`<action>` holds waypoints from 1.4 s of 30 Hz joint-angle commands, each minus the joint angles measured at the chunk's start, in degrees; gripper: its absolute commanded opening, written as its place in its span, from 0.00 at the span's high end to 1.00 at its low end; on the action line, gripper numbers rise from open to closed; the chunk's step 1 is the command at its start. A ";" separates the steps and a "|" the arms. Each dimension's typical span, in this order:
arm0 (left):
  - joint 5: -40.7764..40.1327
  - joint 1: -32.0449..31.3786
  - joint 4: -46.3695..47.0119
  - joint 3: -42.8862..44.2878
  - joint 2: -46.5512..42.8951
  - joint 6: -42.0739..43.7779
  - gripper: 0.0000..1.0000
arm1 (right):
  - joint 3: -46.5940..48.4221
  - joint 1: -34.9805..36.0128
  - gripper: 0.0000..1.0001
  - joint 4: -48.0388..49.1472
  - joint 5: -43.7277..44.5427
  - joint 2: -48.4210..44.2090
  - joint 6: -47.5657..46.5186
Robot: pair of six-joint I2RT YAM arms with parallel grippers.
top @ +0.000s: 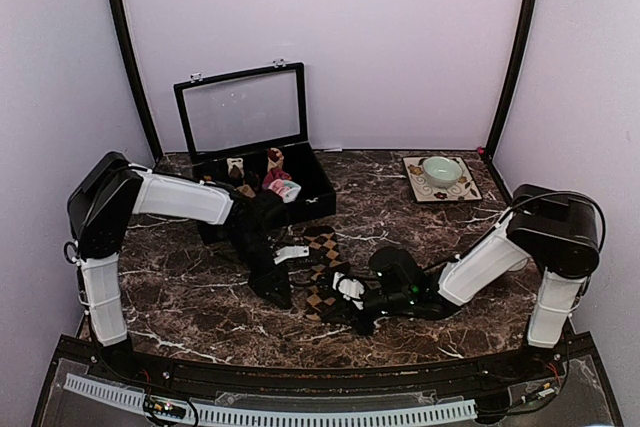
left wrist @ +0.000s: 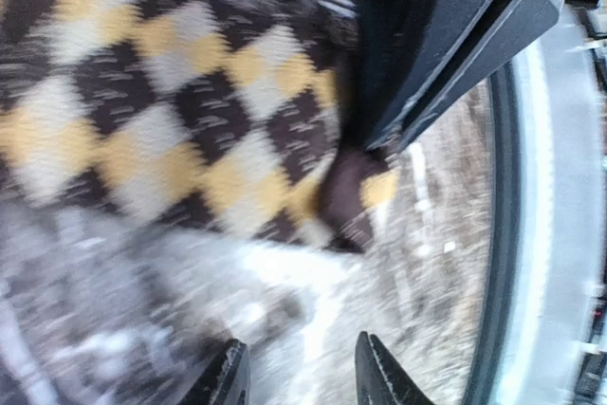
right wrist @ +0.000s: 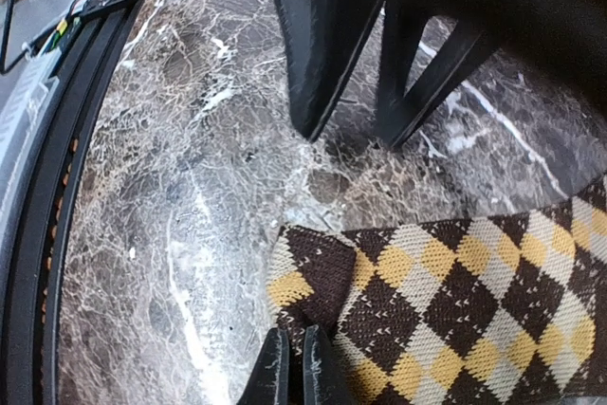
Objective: Roll the socks
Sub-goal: Roll the sock at the center of the board.
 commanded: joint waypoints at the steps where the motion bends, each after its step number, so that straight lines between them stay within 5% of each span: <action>1: -7.30 0.48 8.70 -3.51 -6.27 2.35 0.59 | -1.51 -1.18 1.00 -7.38 -2.85 2.15 9.83; 10: 1.63 -0.98 11.10 -6.78 -9.68 5.82 0.61 | -0.34 -2.58 1.00 -7.22 -11.73 8.59 30.79; 15: 0.02 -5.07 12.21 -7.92 -10.80 7.46 0.62 | -0.88 -3.79 1.00 -4.62 -13.47 10.90 38.07; 30: -8.96 -11.29 25.95 -14.86 -13.23 8.53 0.56 | 0.48 -7.13 1.00 -9.69 -13.42 13.51 44.82; 42: -13.49 -11.38 27.36 -14.46 -9.38 6.44 0.83 | -0.53 -7.14 1.00 -10.87 -12.50 12.93 43.54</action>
